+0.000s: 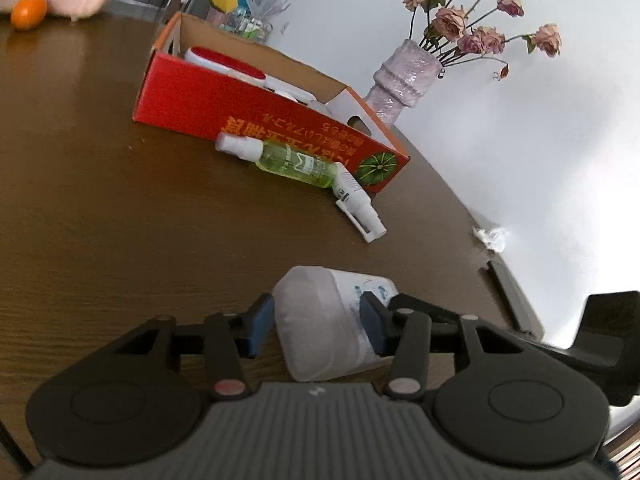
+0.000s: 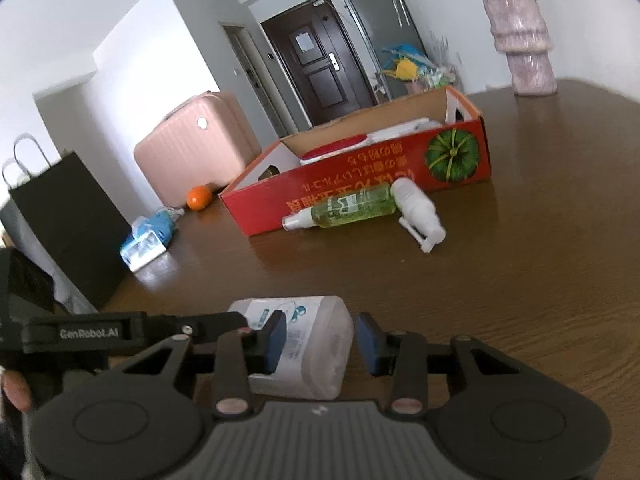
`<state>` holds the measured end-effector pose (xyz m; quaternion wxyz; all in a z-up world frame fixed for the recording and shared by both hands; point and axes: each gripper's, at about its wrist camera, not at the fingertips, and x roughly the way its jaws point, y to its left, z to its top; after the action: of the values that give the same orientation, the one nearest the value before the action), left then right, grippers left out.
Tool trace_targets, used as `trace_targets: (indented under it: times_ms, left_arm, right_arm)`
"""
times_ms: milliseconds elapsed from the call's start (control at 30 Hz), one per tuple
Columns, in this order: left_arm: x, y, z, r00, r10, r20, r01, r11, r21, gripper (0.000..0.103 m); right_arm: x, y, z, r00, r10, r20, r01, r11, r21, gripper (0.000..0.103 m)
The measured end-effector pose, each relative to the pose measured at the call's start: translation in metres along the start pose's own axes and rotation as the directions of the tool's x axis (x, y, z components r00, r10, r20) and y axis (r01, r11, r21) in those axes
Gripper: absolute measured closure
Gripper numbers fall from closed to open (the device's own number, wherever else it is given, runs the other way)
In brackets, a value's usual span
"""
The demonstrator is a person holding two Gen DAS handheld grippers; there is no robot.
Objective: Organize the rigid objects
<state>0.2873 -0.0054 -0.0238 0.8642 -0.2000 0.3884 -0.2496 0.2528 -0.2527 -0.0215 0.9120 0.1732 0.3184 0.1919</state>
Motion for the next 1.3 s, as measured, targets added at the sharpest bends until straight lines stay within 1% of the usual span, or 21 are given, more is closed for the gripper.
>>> trace_targets:
  times_ms: [33,67,167,233,267,400,500,633,733,867,933,1033,1100,1133,1167,1233,1300]
  left_arm:
    - [0.002,0.001,0.0,1.0,-0.012,0.0,0.012,1.0,-0.01,0.063]
    - [0.003,0.002,0.001,1.0,-0.018,0.001,0.018,1.0,-0.024,0.063]
    - [0.004,0.003,0.0,1.0,-0.02,0.007,0.02,0.999,-0.04,0.064]
    - [0.003,0.004,-0.001,1.0,-0.024,0.012,0.024,0.998,-0.06,0.068]
    - [0.001,0.004,-0.001,1.0,-0.022,0.019,0.023,0.998,-0.061,0.07]
    - [-0.006,-0.005,-0.006,0.999,0.006,0.051,-0.004,1.0,-0.027,0.07]
    - [-0.01,-0.008,-0.006,0.998,0.005,0.06,-0.004,1.0,-0.026,0.07]
    - [-0.019,-0.016,0.006,0.994,-0.002,0.11,0.002,1.0,-0.006,0.07]
    - [-0.022,-0.021,0.032,0.987,0.005,0.16,-0.008,1.0,0.02,0.071]
    - [-0.022,-0.027,0.086,0.973,0.011,0.229,-0.025,0.998,0.055,0.071]
    - [-0.02,-0.027,0.115,0.965,0.013,0.262,-0.031,0.997,0.065,0.071]
    - [-0.011,-0.019,0.156,0.952,0.04,0.302,-0.056,0.997,0.045,0.071]
    - [0.0,-0.01,0.178,0.953,0.05,0.299,-0.064,0.997,0.038,0.071]
    - [0.005,-0.005,0.185,0.954,0.065,0.294,-0.078,0.997,0.031,0.071]
    - [0.013,0.0,0.192,0.952,0.092,0.292,-0.106,0.994,0.032,0.071]
    - [0.029,0.013,0.202,0.955,0.122,0.272,-0.128,0.992,0.007,0.071]
    - [0.046,0.029,0.208,0.959,0.151,0.241,-0.15,0.988,-0.023,0.071]
  right_arm:
    - [0.002,-0.003,0.001,1.0,0.014,-0.005,-0.014,1.0,0.022,0.069]
    - [0.005,-0.006,0.002,0.999,0.033,-0.01,-0.032,0.998,0.051,0.07]
    - [0.014,-0.021,0.004,0.994,0.098,-0.041,-0.088,0.977,0.193,0.069]
    - [0.016,-0.027,0.004,0.991,0.12,-0.051,-0.105,0.966,0.236,0.069]
    - [0.016,-0.027,0.004,0.991,0.124,-0.053,-0.108,0.964,0.242,0.07]
    - [0.009,-0.02,0.0,0.993,0.115,-0.034,-0.106,0.973,0.205,0.079]
    - [0.001,-0.018,0.001,0.994,0.109,-0.014,-0.105,0.975,0.197,0.085]
    - [-0.009,-0.011,0.013,0.994,0.108,0.025,-0.11,0.979,0.17,0.085]
    - [-0.006,-0.004,0.034,0.993,0.108,0.049,-0.114,0.982,0.149,0.085]
    - [0.009,0.006,0.084,0.988,0.122,0.096,-0.133,0.984,0.118,0.085]
    - [0.025,0.009,0.117,0.985,0.127,0.118,-0.14,0.984,0.113,0.085]
    - [0.059,0.01,0.156,0.985,0.137,0.103,-0.149,0.98,0.128,0.085]
    - [0.086,0.01,0.174,0.99,0.122,0.073,-0.131,0.982,0.137,0.085]
    - [0.099,0.01,0.179,0.992,0.108,0.059,-0.116,0.982,0.148,0.084]
    - [0.113,0.009,0.184,0.994,0.103,0.046,-0.109,0.98,0.166,0.084]
    - [0.138,0.004,0.19,0.995,0.102,0.02,-0.104,0.974,0.199,0.084]
    - [0.163,0.001,0.193,0.996,0.086,-0.01,-0.082,0.974,0.211,0.085]
